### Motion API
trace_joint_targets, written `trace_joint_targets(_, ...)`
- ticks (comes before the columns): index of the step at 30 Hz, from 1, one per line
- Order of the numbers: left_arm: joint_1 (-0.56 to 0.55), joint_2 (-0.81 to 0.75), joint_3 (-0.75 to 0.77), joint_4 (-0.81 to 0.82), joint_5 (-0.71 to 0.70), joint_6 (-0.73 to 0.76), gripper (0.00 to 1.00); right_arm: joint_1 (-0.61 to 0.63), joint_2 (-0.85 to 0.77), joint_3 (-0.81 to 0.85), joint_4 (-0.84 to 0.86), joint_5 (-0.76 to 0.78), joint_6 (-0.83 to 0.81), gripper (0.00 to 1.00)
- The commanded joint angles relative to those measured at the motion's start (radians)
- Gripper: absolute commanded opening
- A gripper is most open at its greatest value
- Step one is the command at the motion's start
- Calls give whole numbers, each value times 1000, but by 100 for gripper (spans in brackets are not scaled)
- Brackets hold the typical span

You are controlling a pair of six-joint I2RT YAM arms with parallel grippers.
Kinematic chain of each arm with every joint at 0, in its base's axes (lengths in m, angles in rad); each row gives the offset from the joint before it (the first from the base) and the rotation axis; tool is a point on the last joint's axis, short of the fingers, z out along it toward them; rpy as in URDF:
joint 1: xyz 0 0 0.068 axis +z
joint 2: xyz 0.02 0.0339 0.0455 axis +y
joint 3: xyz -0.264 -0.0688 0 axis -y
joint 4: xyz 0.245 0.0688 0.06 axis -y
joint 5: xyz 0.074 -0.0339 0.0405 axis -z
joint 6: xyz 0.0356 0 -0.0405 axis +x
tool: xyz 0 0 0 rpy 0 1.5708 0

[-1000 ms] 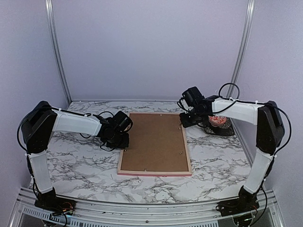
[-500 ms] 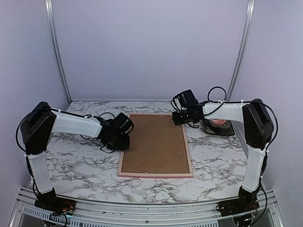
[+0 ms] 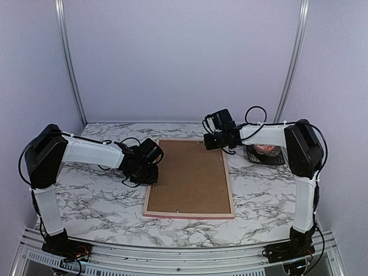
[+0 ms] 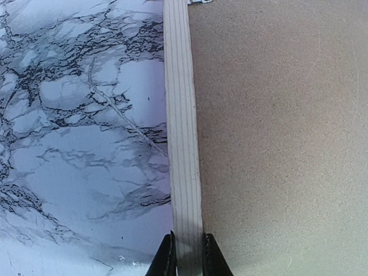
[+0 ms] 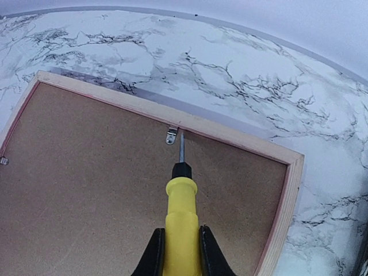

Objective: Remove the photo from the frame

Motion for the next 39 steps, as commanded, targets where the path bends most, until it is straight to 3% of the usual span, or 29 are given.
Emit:
trace_joint_targets(1, -16, -21, -9, -57, 27, 27, 0, 2, 22, 43, 33, -24, 5, 0)
trace_joint_targets(27, -16, -23, 13, -65, 25, 21, 0, 38, 34, 77, -2, -92, -36, 0)
trace_joint_targets(39, -39, -42, 27, -58, 58, -1, 0, 125, 46, 156, -6, -158, -9, 0)
